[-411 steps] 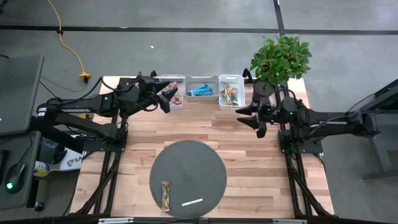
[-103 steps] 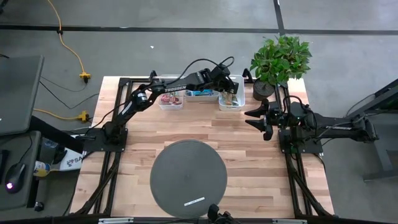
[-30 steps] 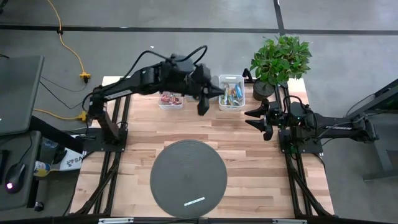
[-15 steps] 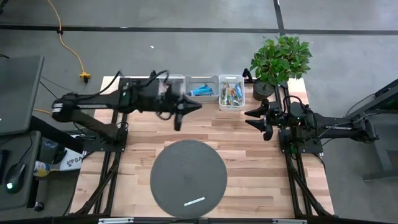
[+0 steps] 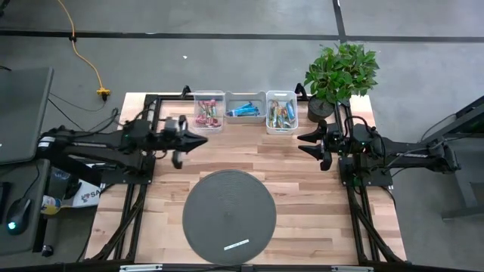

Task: Pick and place Granola Bars by type
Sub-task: Return to Home Position

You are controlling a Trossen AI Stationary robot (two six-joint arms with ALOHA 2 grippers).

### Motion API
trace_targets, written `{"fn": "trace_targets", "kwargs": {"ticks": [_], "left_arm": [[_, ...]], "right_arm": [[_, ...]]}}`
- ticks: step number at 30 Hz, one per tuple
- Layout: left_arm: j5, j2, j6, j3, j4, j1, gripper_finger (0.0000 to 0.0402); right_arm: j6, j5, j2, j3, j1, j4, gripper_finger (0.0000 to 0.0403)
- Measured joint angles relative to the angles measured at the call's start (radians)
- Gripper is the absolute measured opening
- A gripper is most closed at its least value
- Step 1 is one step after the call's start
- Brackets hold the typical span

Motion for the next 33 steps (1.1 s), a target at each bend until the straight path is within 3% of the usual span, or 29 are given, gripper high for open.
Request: {"fn": "trace_targets", "kwargs": {"ticks": [11,16,23,30,33], "left_arm": [[0.117,-0.468,0.018,-0.273,-0.039,0.0,0.0],[0.16,-0.611,0.047,-0.342,-0.065,0.0,0.0],[0.163,-0.721,0.043,-0.407,-0.153,0.0,0.0],[0.233,-0.719,0.018,-0.424,-0.128,0.0,0.0],[0.231,-0.719,0.08,-0.424,-0.143,0.0,0.0]], "right_arm": [[-0.001,0.0,0.0,0.0,0.0,0.0,0.0186],[-0.002,0.0,0.0,0.0,0.0,0.0,0.0186],[0.0,0.0,0.0,0.0,0.0,0.0,0.0186],[0.0,0.0,0.0,0.0,0.0,-0.001,0.0186],[-0.003,0.0,0.0,0.0,0.0,-0.001,0.0186]]}}
